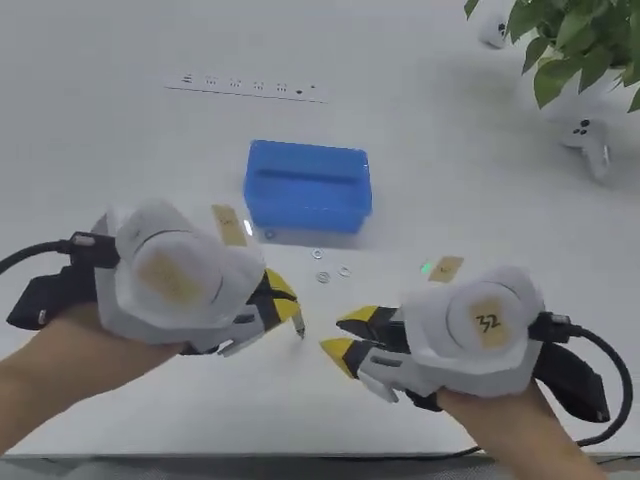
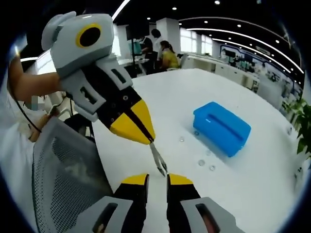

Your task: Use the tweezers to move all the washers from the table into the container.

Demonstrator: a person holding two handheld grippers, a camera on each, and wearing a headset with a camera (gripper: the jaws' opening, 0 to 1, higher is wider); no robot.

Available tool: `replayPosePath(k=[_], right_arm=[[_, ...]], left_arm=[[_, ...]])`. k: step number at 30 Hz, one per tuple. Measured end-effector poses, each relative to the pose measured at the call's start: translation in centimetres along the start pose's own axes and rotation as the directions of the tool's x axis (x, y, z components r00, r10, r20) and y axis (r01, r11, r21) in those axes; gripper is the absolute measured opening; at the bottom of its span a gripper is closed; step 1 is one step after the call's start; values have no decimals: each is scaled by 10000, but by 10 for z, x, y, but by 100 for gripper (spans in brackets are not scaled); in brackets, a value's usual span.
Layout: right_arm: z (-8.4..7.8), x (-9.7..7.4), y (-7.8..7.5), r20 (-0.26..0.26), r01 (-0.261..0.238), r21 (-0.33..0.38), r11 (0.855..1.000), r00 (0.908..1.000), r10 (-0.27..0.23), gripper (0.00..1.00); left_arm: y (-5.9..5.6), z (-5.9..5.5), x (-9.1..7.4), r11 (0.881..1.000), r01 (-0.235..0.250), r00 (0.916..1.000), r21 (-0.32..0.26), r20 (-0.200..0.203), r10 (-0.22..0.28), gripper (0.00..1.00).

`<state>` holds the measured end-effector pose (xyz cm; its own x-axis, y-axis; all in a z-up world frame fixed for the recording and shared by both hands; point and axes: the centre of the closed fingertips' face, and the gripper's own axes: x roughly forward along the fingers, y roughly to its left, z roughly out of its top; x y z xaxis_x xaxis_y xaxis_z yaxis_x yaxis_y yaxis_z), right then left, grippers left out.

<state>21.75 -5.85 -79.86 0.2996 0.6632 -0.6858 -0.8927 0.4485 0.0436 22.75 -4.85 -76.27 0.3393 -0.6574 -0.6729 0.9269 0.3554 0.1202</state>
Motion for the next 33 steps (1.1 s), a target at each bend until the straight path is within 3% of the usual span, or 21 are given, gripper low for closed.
replayPosePath(k=[5, 10, 14, 17, 21, 22, 24, 26, 28, 30, 33], right_arm=[[0, 11, 10, -387, -540, -1041, 9931, 9980, 502, 15], [1, 20, 15, -637, -792, -1829, 9799, 9956, 686, 15], [2, 25, 14, -904, -1022, -2655, 9587, 9926, 808, 12], [-1, 28, 15, -1113, -1260, -2861, 9499, 9890, 977, 8], [-3, 30, 16, -1251, -1377, -3057, 9421, 9867, 1036, 4], [-3, 30, 16, -1241, -1392, -3125, 9397, 9867, 1049, 4], [-2, 30, 14, -1175, -1285, -3016, 9447, 9883, 969, 4], [-2, 30, 14, -1144, -1314, -2907, 9477, 9882, 1019, 3], [-2, 30, 13, -1107, -1247, -2899, 9489, 9892, 962, 2], [-2, 30, 12, -1079, -1257, -2828, 9509, 9892, 987, 2], [-1, 30, 10, -1027, -1220, -2611, 9576, 9899, 981, 2]], left_arm=[[-11, -2, -3, 9965, 314, 9994, 769, -178, -301, 0], [-20, 0, -2, 9910, 777, 9967, 1091, -313, -747, 0], [-24, 1, -1, 9819, 1080, 9939, 1556, -411, -1028, 0], [-26, 2, 0, 9742, 1265, 9918, 1869, -426, -1206, 0], [-24, 3, 1, 9748, 1228, 9924, 1861, -342, -1185, 0], [-23, 3, 1, 9784, 1136, 9935, 1729, -276, -1105, 0], [-20, 4, 2, 9926, 774, 9969, 933, 39, -781, 0], [-18, 0, 3, 9985, 548, 9984, -56, 147, -547, 0], [-14, 0, 1, 9957, 249, 9977, -892, 652, -191, 8], [-10, 1, -3, 9820, 35, 9950, -1889, 991, 155, 16], [0, -4, -16, 9357, -475, 9832, -3495, 1488, 1054, 27]])
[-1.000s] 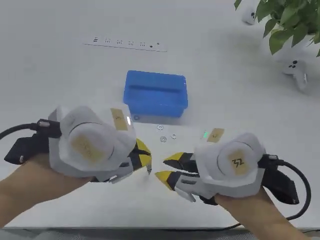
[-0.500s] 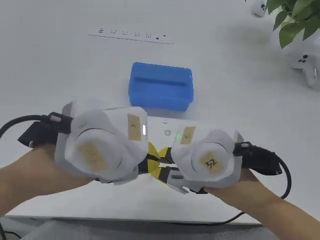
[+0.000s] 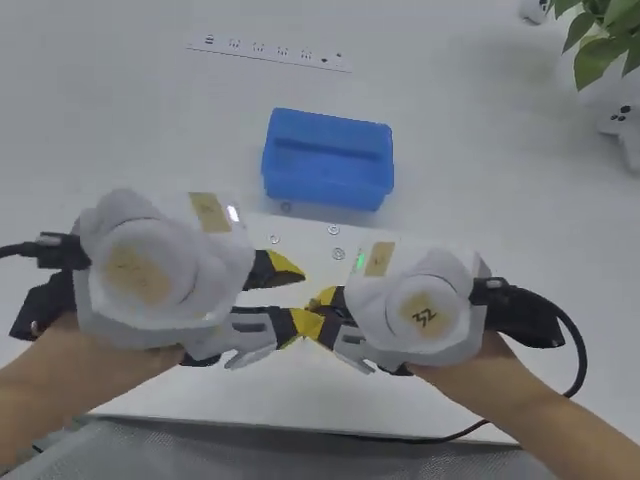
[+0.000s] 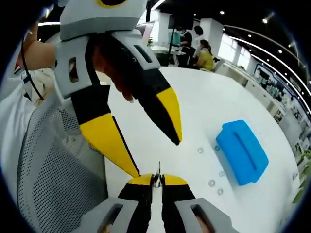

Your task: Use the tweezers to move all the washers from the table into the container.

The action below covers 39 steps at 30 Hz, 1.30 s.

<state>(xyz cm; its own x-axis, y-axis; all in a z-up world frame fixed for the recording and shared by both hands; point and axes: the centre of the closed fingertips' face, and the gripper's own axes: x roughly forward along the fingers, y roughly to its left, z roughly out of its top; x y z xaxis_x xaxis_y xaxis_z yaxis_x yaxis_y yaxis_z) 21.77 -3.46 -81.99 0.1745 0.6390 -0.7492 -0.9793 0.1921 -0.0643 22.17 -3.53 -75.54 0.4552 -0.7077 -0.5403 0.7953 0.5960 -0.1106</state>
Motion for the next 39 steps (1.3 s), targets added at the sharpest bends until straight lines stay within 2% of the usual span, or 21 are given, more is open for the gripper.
replayPosePath(k=[1, 2, 5, 7, 10, 12, 13, 14, 16, 17, 19, 22, 25, 26, 28, 30, 32, 33, 35, 37, 39], right_arm=[[0, 0, -1, 24, -12, 213, 9998, 10000, 12, 2], [0, 0, -2, 12, -20, 348, 9994, 10000, 19, 2], [2, -4, -8, 162, 44, 622, 9981, 9999, -54, 2], [5, -6, -13, 321, 52, 895, 9960, 9995, -81, 2], [13, -10, -22, 669, 110, 1250, 9921, 9976, -195, 2], [19, -11, -30, 883, 126, 1470, 9891, 9958, -258, 2], [21, -11, -33, 944, 135, 1512, 9884, 9951, -281, 2], [24, -11, -37, 990, 207, 1552, 9877, 9944, -364, 2], [27, -10, -44, 1023, 337, 1484, 9883, 9935, -493, 2], [28, -9, -47, 1029, 407, 1450, 9886, 9931, -559, 2], [31, -6, -54, 1054, 521, 1420, 9885, 9921, -674, 2], [38, -2, -65, 1120, 705, 1411, 9875, 9899, -867, 2], [43, 2, -73, 1126, 936, 1257, 9876, 9878, -1079, 2], [45, 4, -76, 1143, 974, 1230, 9876, 9872, -1116, 2], [47, 7, -80, 1142, 956, 1304, 9868, 9873, -1107, 2], [48, 10, -83, 1166, 944, 1335, 9865, 9870, -1102, 2], [50, 13, -85, 1187, 943, 1347, 9864, 9868, -1106, 2], [51, 16, -87, 1200, 928, 1323, 9869, 9868, -1089, 2], [52, 19, -89, 1185, 933, 1237, 9879, 9871, -1080, 2], [54, 23, -91, 1220, 886, 1195, 9889, 9872, -1032, 2], [55, 27, -92, 1201, 833, 1101, 9904, 9881, -965, 3]], left_arm=[[5, -1, -4, 9990, -334, 9994, -302, 123, 338, 28], [12, -3, -10, 9942, -870, 9957, -625, 262, 888, 34], [23, -11, -25, 9802, -1726, 9840, -969, 289, 1761, 46], [26, -19, -34, 9721, -2008, 9785, -1213, 237, 2050, 46], [32, -29, -43, 9517, -2560, 9650, -1693, 131, 2619, 57], [31, -38, -45, 9482, -2604, 9642, -1817, 13, 2651, 61], [31, -44, -46, 9413, -2651, 9632, -2088, -131, 2684, 62], [32, -47, -47, 9308, -2840, 9576, -2300, -193, 2874, 66], [34, -53, -49, 9240, -3111, 9488, -2222, -161, 3156, 74], [39, -55, -52, 9132, -3570, 9325, -1964, -177, 3608, 77], [41, -60, -55, 9052, -3947, 9181, -1578, -303, 3951, 82], [40, -70, -54, 9003, -4048, 9144, -1601, -684, 3990, 80], [41, -73, -53, 8877, -4087, 9119, -2120, -552, 4067, 82], [42, -74, -53, 8855, -4132, 9098, -2127, -541, 4115, 83], [45, -76, -52, 8805, -4337, 9006, -1914, -589, 4307, 85], [48, -77, -49, 8814, -4341, 9006, -1863, -635, 4301, 84], [52, -81, -50, 8752, -4467, 8946, -1855, -788, 4399, 85], [54, -82, -52, 8663, -4620, 8866, -1900, -757, 4562, 85], [57, -82, -56, 8622, -4689, 8826, -1920, -631, 4659, 84], [58, -80, -55, 8626, -4650, 8839, -1992, -497, 4650, 84], [57, -81, -54, 8666, -4623, 8859, -1881, -546, 4607, 85]])
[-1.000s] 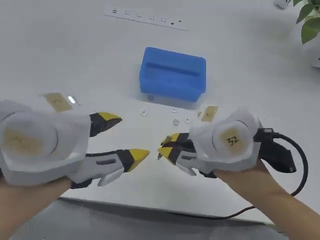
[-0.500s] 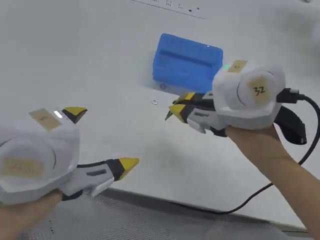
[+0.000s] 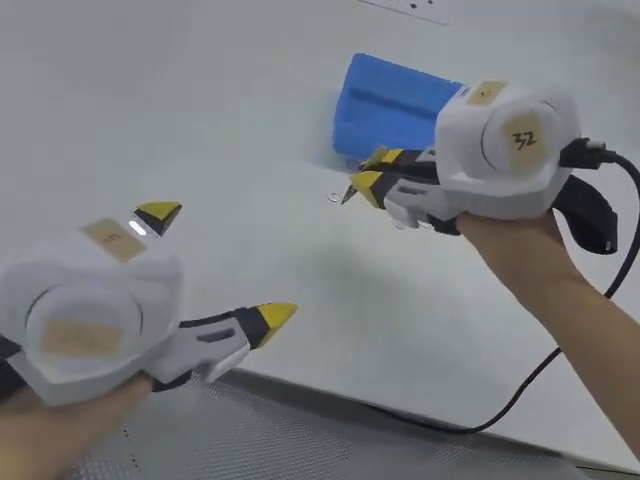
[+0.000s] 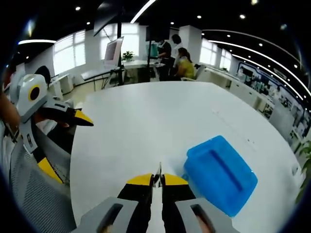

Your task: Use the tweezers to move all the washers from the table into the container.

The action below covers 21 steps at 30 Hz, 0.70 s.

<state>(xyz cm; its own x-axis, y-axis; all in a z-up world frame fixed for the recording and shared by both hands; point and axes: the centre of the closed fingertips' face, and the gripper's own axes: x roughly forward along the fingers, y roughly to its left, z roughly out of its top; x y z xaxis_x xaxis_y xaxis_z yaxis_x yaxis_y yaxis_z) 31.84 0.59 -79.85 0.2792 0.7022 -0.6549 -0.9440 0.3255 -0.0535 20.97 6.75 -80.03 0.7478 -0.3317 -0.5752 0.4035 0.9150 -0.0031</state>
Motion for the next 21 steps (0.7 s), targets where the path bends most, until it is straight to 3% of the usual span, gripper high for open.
replayPosePath(k=[4, 8, 12, 15, 21], right_arm=[[2, 7, -3, -8, -69, -160, 9998, 10000, 69, 3], [-1, 14, -4, -179, -218, -153, 9996, 9996, 215, 3], [-8, 19, -4, -487, -217, -199, 9996, 9986, 208, 3], [-3, 18, -4, -260, -183, -213, 9996, 9995, 177, 3], [-4, 20, -5, -399, -165, -430, 9989, 9991, 148, 3]], left_arm=[[1, -3, 1, 9998, -29, 9999, 179, -132, 32, 85], [7, 3, -2, 9997, -228, 9994, -36, 261, 228, 87], [4, -2, 1, 9999, -116, 9999, 13, -19, 116, 89], [4, -3, 1, 9998, -142, 9999, 120, -85, 144, 90], [5, -5, 2, 9999, -72, 9998, -90, -171, 71, 92]])
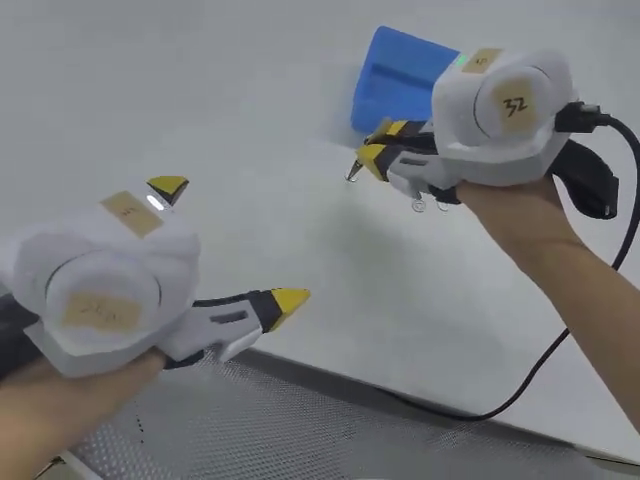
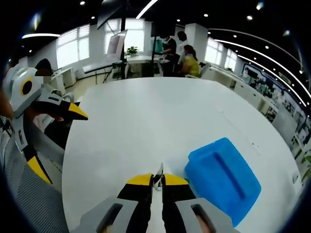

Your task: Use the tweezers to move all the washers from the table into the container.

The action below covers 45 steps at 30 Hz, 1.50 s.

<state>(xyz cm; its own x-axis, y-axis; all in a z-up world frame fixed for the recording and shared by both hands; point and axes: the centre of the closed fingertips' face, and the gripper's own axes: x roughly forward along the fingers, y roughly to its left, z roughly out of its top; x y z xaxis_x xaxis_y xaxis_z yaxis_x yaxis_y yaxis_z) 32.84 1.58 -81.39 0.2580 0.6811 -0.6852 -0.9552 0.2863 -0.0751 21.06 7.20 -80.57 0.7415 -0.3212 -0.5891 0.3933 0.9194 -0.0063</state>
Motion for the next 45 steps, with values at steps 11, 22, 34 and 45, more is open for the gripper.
replayPosePath(k=[11, 22, 34, 45], right_arm=[[-2, 2, -3, -31, 3, 87, 10000, 10000, -3, 3], [1, 6, -1, -35, -85, 495, 9987, 10000, 87, 2], [1, 1, 2, -342, 83, 331, 9994, 9994, -71, 1], [36, -19, -17, 460, 552, 400, 9977, 9973, -571, 1]], left_arm=[[-6, 1, 1, 9996, 281, 9996, 14, 52, -281, 98], [-7, -1, 2, 9995, 313, 9995, 89, -103, -312, 98], [-8, -5, 3, 9990, 333, 9990, 312, -322, -323, 97], [-9, -6, 3, 9979, 384, 9987, 526, -365, -365, 97]])
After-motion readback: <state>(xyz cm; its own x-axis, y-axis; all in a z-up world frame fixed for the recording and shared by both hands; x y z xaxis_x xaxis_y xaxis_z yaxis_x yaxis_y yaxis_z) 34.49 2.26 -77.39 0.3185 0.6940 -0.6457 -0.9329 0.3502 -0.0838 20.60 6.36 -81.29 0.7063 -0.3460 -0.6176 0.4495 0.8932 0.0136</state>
